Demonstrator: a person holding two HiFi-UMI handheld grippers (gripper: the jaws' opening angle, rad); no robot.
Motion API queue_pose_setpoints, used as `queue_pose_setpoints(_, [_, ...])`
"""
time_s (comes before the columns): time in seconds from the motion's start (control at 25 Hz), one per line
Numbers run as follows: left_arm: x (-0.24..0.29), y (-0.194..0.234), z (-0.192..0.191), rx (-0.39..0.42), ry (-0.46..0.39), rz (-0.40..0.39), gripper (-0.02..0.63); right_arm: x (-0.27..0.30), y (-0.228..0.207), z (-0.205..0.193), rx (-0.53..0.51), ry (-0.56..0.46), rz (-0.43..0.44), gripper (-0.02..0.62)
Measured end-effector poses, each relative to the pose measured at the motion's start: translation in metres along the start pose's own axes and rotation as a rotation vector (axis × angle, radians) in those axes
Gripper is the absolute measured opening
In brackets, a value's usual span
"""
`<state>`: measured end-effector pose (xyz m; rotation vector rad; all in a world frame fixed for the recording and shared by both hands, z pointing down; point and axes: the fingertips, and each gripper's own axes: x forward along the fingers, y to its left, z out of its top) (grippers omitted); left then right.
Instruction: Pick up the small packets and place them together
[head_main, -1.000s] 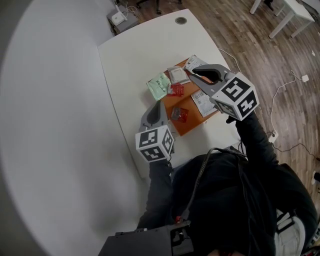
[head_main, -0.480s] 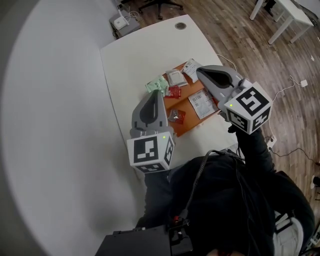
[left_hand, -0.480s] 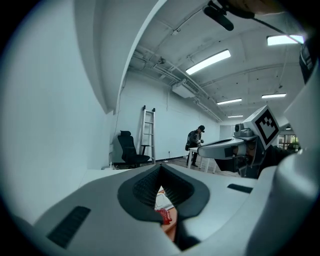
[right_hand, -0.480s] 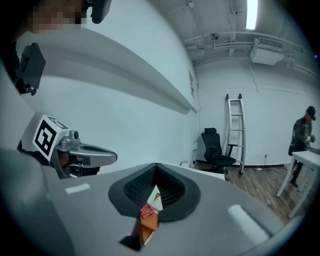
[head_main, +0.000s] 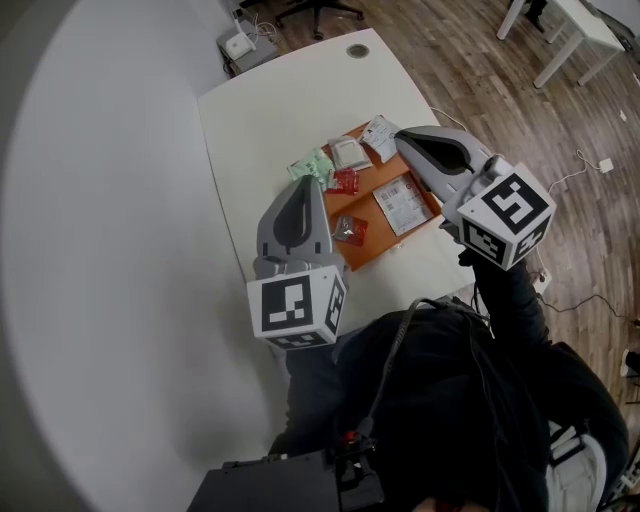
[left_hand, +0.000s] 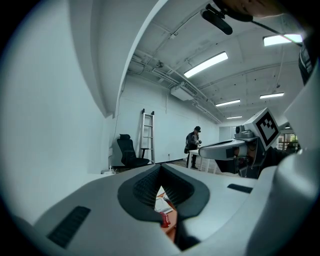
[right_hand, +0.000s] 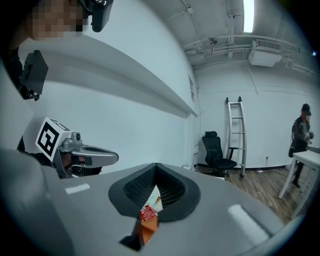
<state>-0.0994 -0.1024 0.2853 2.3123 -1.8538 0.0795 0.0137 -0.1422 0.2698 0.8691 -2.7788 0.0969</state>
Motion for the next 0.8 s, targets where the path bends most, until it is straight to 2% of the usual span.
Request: queue_pose_setpoints(0.8, [-0.0047,0.0015,0.0021,-0.002,-0.006,0.001,0.002,-0.0006,0.0051,0.0021,-0.03,0.013,0.01,0.0])
